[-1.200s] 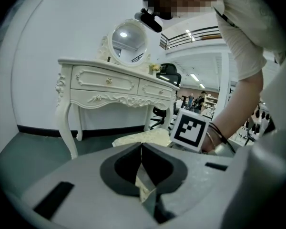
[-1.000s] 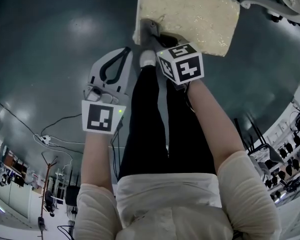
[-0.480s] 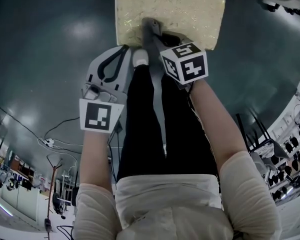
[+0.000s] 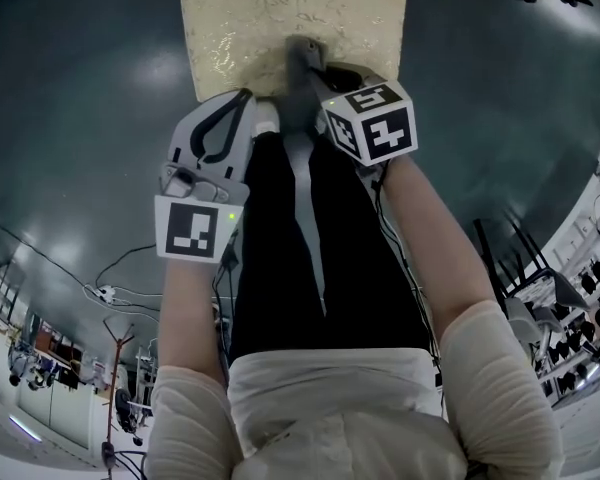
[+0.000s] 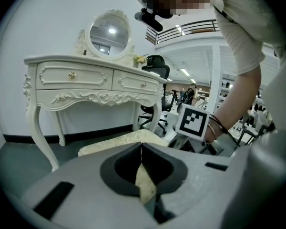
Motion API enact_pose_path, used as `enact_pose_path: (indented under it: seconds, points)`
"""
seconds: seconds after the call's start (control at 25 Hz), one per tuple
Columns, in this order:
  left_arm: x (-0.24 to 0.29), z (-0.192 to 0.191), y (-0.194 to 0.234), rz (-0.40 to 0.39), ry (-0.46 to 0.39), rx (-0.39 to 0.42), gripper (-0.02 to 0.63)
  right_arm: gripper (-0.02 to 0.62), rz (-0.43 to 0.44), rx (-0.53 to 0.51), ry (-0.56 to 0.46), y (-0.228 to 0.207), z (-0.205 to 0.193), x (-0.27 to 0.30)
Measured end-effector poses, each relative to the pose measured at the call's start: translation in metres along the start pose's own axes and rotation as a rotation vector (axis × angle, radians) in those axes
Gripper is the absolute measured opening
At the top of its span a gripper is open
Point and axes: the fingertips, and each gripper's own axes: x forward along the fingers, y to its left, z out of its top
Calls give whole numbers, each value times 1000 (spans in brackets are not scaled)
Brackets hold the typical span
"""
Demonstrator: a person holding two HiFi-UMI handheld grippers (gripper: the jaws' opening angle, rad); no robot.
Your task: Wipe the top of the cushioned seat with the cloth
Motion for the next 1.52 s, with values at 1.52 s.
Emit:
enact_pose_path:
  seconds: [1.52]
  points:
    - [79,51,-115,-159,-31,70,3,26,-217,68,2,-142,-57,-109]
